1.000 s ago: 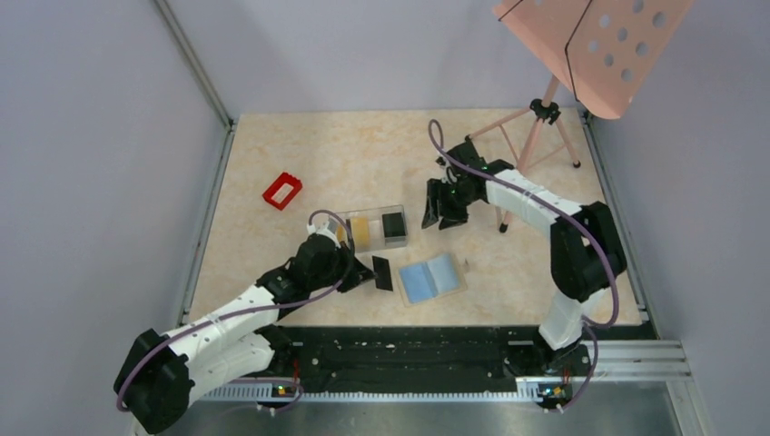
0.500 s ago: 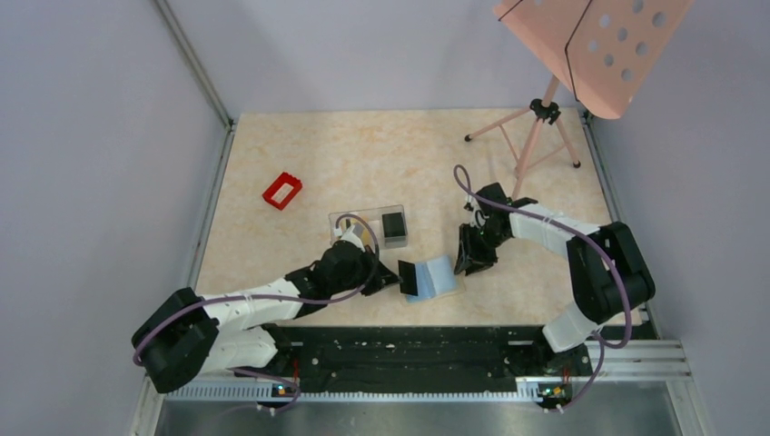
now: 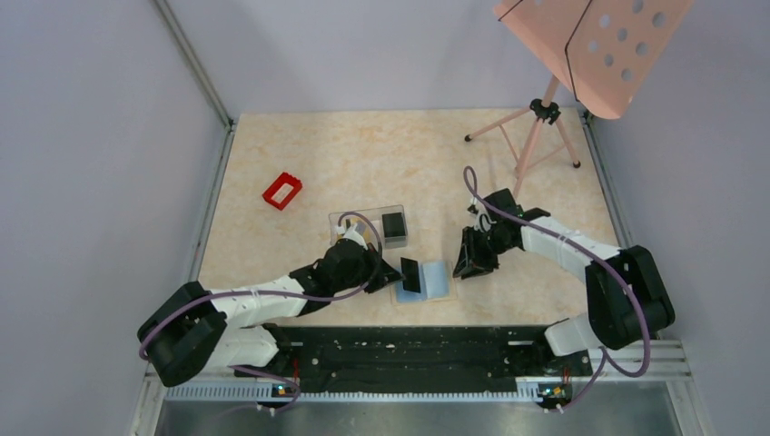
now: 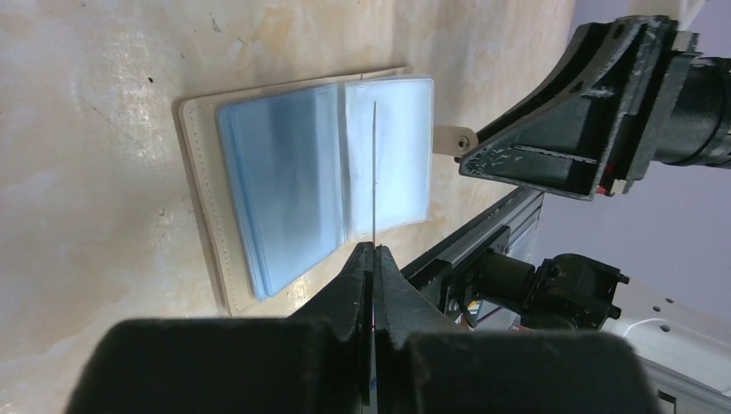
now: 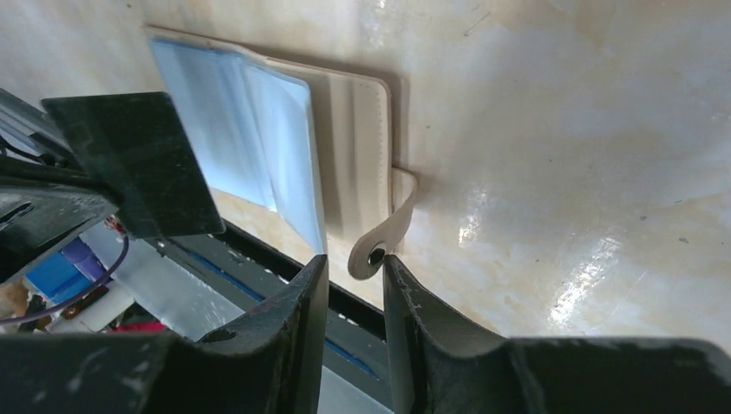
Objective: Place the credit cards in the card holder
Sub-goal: Insert the credit card into the card holder.
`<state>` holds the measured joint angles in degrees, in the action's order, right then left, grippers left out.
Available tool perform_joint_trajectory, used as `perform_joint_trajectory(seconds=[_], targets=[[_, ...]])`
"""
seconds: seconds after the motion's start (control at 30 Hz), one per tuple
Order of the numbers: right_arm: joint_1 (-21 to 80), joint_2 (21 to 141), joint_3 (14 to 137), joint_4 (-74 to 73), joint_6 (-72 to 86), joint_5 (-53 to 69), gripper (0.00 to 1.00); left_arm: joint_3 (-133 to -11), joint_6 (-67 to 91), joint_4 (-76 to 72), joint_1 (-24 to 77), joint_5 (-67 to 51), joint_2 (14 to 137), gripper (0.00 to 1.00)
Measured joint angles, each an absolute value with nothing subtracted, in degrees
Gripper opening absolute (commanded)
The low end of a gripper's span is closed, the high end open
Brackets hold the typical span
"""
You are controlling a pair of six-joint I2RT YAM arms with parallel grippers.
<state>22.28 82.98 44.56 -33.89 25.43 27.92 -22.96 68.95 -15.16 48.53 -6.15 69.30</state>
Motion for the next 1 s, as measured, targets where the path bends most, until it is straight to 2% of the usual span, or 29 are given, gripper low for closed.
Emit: perform_joint_trajectory(seconds=[0.17, 0.37, 0.57, 1.0], targets=[[22.28, 79.75, 45.67, -34.76, 25.32, 27.99, 0.31, -22.96, 68.93, -15.64, 48.53, -6.00, 69.73, 0.00], [22.65, 79.02, 48.56, -34.87, 24.40, 29.71, 0.15, -23.00, 68.88, -16.69, 48.53, -6.26, 73.08, 0.00], [26.09, 79.92, 48.49, -32.10, 25.30, 31.51, 0.08, -23.83, 68.82, -16.88, 48.53, -6.68, 75.50, 0.00], [26.89, 88.38, 43.97, -28.14, 26.59, 26.20, 0.07, -24.34, 68.79, -18.28, 48.53, -7.27, 77.58, 0.00]])
